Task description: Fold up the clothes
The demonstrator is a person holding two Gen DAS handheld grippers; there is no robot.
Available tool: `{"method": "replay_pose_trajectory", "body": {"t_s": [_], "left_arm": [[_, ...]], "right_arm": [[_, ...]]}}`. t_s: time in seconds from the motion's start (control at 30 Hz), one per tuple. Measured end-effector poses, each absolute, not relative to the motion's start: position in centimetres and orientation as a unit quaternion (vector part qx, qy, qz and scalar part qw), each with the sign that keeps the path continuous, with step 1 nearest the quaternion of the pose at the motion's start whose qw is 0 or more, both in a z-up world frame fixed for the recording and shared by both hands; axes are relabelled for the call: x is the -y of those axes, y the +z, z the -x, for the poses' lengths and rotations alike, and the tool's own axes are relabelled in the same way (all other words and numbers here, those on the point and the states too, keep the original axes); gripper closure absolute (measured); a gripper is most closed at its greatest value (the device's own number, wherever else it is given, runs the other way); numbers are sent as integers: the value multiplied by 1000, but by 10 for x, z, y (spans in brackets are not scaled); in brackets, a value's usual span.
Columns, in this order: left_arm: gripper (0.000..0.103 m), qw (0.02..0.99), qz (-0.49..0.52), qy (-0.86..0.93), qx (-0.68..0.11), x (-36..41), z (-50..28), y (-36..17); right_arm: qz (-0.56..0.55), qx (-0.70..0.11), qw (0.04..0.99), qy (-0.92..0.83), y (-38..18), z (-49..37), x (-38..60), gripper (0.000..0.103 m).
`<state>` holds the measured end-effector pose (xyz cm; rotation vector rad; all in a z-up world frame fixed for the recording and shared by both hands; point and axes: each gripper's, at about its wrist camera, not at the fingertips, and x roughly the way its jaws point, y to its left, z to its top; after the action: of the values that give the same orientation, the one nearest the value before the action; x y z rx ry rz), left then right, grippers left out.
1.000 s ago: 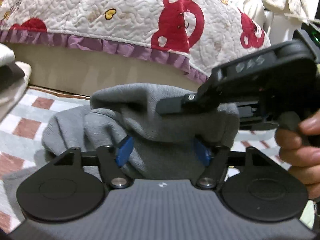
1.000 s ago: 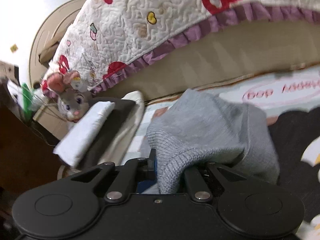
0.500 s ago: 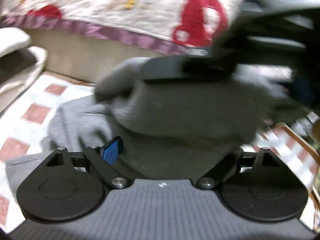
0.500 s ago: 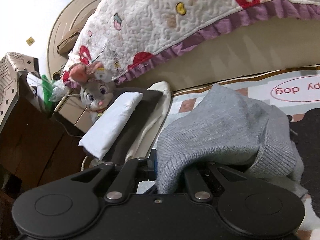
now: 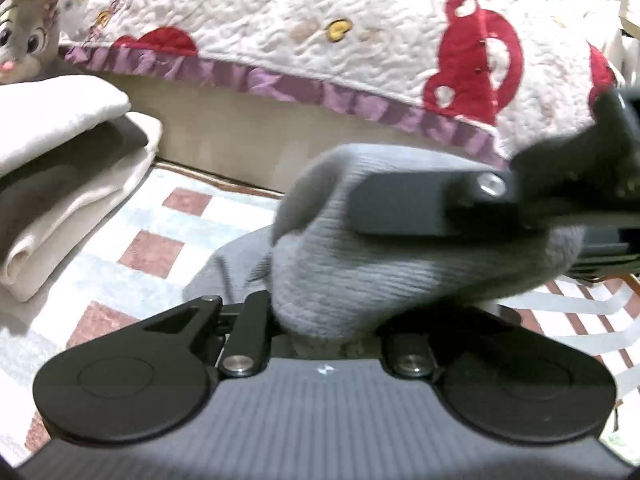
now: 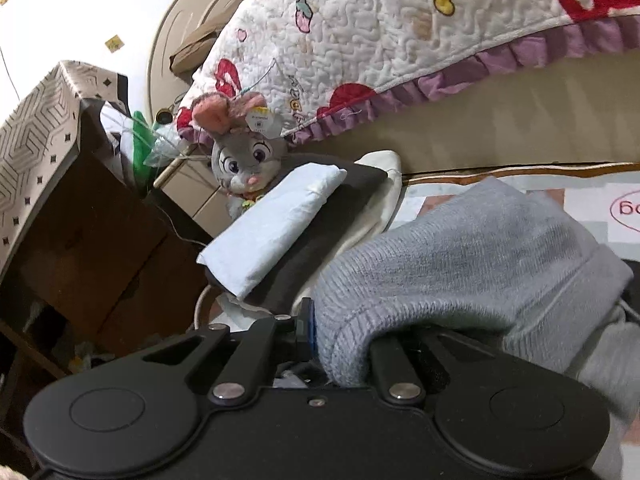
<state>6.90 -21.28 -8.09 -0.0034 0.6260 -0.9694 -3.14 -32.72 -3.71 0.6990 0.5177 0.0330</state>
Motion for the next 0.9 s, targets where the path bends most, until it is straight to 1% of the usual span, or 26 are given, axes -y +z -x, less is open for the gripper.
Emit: {"method": "replay_pose_trajectory", "body": {"t_s": [0.03,0.1,0.13,0.17,0.23,0.3,0.37,0.43,0.5,0.57,0.63,0.7,0.8,0.87,0.9], "left_arm": [[87,841,-9,-454,-293,213,-70,-84],[87,847,-27,-446,-288,214,-71,-90],[87,846,-21,-443,-297,211,-73,-92],[87,841,-7,-443,-310,209,-80,-94],[87,833,18,-443,-330,204,-92,-97],[87,834,31,-438,-336,200,-97,-100],[87,835,47,-428,-343,195,-105,-101],[87,837,71,-413,-352,187,-117,-101],[87,842,91,-392,-359,180,-128,-102],[87,847,99,-373,-366,174,-137,-103],[87,833,130,-381,-380,167,-147,-109],[86,810,167,-394,-401,162,-155,-116],[86,778,212,-402,-435,157,-165,-125],[86,810,172,-383,-409,159,-159,-118],[86,830,149,-368,-391,160,-155,-112]], "right_arm": [[-334,-254,907,17,-41,29,330,92],[-319,-262,911,11,-48,26,337,84],[-310,-265,913,2,-52,27,341,66],[-305,-269,914,-9,-55,29,346,54],[-320,-267,909,-19,-59,38,362,55],[-342,-262,902,-26,-62,48,380,54],[-338,-266,902,-41,-65,59,393,52],[-287,-290,909,-88,-70,68,399,52],[-203,-330,913,-132,-79,75,399,52],[-169,-353,908,-149,-93,80,402,52],[-188,-365,898,-159,-111,86,411,52],[-233,-355,893,-152,-123,93,420,51],[-311,-329,883,-127,-137,100,433,43],[-321,-323,882,-121,-145,100,436,36],[-324,-322,881,-119,-150,99,437,35]]}}
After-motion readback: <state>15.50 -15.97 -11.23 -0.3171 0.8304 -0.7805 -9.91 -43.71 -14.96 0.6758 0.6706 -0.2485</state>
